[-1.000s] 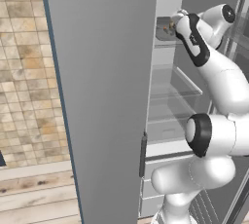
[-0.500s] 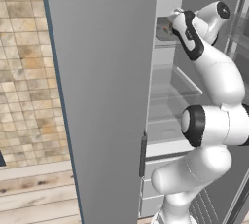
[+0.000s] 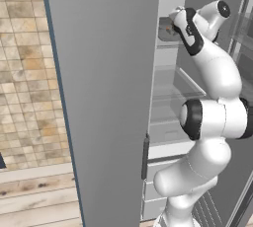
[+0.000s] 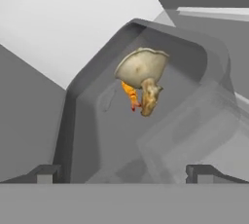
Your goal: Place the tupperware containing the shrimp and mushroom meal in the microwave. Close the microwave door and press the start button to reheat the meal.
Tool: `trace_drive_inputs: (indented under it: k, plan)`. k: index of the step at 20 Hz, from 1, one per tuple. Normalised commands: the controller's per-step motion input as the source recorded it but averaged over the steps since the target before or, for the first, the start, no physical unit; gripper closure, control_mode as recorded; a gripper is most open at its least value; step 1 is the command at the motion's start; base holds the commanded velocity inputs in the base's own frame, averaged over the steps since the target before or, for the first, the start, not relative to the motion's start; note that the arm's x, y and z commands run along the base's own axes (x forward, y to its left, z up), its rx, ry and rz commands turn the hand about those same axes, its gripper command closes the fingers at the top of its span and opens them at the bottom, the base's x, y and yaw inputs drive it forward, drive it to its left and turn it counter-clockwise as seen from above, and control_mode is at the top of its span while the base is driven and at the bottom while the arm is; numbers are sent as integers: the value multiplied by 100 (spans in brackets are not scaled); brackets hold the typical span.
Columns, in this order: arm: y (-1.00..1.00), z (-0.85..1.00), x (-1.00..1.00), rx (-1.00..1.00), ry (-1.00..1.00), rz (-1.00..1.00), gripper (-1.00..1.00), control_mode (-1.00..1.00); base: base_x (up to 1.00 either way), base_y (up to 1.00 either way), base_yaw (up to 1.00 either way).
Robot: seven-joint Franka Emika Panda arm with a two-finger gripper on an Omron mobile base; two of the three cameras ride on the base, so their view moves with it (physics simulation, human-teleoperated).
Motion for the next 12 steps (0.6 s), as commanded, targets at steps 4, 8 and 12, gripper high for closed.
trace_drive_inputs:
  k: [4, 8, 12]
  plan:
    - [-5, 0, 26, 2, 0, 0, -100, -100, 0, 0, 0]
    - [-1, 0, 22, 2, 6, 0, -100, -100, 0, 0, 0]
    - [0, -1, 13, 0, 8, 0, -100, -100, 0, 0, 0]
